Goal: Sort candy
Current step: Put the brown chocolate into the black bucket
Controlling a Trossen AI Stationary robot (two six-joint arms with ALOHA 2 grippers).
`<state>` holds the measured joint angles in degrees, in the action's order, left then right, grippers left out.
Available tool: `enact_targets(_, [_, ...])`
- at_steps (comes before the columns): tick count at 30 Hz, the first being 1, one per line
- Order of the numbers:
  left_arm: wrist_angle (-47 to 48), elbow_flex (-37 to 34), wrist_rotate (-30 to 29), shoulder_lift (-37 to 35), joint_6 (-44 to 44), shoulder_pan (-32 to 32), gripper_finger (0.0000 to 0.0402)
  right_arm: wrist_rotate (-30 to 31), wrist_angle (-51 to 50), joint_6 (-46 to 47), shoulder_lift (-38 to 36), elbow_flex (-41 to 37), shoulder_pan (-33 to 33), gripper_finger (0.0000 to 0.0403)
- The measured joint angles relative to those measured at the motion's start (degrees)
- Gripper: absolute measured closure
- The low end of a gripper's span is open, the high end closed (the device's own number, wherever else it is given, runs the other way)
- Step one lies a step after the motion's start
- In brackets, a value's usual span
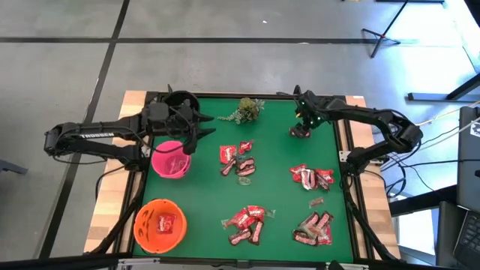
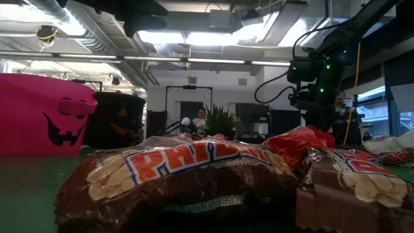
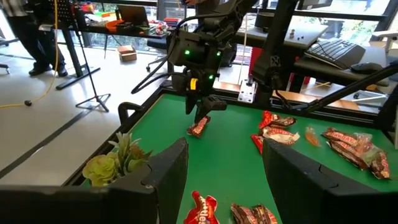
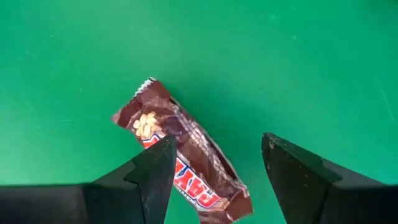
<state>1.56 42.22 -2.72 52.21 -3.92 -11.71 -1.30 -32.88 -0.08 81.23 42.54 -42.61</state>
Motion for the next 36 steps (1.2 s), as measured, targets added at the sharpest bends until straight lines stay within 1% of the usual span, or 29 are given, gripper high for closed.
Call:
enact_targets(4, [0.8,0.0,-1.6,0.5,1.2,0.3,0.0207,2.2,3.9,-0.3,0.0,0.0,3.5,0.0169])
enact_targets(7, [5.1,0.0,-3.2,0.3,3.1,0.3,0.0207,5.8,7.7,-1.9,-1.4,0.0,7.5,0.0169])
enact_targets(9, [7.9,-0.2,-6.6,-0.6,4.4,0.2,0.0207,8.6,9.3,-3.0,-3.5,0.0,10.2,0.0169])
enact_targets(12, [7.1,-0.1,-13.2,-1.8,4.6,0.2,0.0207,10.9,10.0,-3.9,-7.1,0.0,12.9,0.0169])
enact_targets(15, [5.3,-0.1,-15.2,-1.6,5.8,0.2,0.0207,10.9,11.5,-4.4,-10.9,0.0,13.4,0.0169])
enact_targets(20, [1.0,0.0,-14.9,-1.2,7.4,0.2,0.0207,10.1,10.3,-3.1,-16.6,0.0,13.4,0.0169])
enact_targets(24, [0.4,0.0,-12.1,-1.2,6.4,0.2,0.0207,8.1,9.4,2.9,-20.0,-0.4,13.9,0.0169])
enact_targets(28, [0.5,0.0,-7.7,-1.2,3.6,0.3,0.0207,7.6,14.1,8.2,-22.3,-5.0,19.0,0.0169])
enact_targets(31, [1.4,0.0,-4.7,-1.2,2.3,1.1,0.0207,10.3,17.2,11.2,-23.4,-8.2,23.7,0.0169])
enact_targets(36, [2.2,0.0,-4.6,-1.2,1.0,4.2,0.0207,17.2,14.1,16.6,-24.0,-10.1,30.3,0.0169])
